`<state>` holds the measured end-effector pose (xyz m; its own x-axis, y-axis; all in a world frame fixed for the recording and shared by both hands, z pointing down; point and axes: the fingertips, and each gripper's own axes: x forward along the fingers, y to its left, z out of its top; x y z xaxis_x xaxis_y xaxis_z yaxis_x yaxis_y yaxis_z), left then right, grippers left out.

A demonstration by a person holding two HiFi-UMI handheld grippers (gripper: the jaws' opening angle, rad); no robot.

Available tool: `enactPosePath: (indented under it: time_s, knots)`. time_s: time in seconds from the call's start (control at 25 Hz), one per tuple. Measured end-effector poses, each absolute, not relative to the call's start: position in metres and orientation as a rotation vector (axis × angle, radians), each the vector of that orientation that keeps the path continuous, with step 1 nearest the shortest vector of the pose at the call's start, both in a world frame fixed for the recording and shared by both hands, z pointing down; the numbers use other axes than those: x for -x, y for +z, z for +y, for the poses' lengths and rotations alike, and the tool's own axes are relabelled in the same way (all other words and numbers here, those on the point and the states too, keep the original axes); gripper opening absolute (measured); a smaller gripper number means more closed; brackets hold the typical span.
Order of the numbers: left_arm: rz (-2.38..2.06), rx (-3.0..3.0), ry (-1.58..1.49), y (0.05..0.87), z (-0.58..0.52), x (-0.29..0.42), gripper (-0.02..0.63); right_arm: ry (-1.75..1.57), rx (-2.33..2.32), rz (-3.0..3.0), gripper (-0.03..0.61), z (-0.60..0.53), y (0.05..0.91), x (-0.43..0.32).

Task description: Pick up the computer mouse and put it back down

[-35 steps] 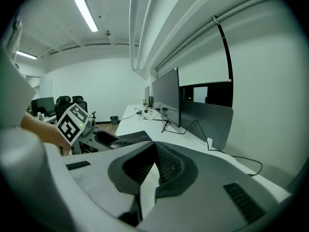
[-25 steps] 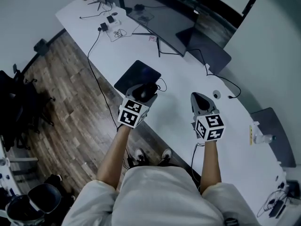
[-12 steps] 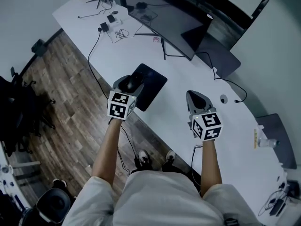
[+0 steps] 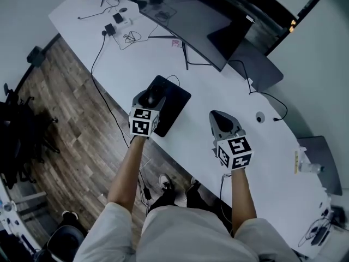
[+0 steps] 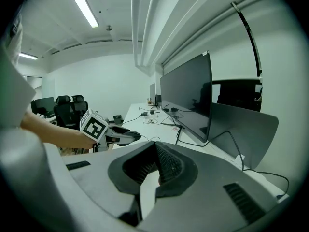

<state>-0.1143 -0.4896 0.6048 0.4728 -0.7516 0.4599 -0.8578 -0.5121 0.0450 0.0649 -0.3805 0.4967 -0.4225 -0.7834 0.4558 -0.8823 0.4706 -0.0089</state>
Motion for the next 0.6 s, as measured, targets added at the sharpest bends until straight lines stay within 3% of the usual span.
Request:
enactPosePath:
  time_s: [0.6]
  knots:
    - [-1.085,-2.403,0.925,0.727,-0.452,0.057,0.282,0.463,-1.402,-2.232,0.015,-0.358,0.544,-0.104]
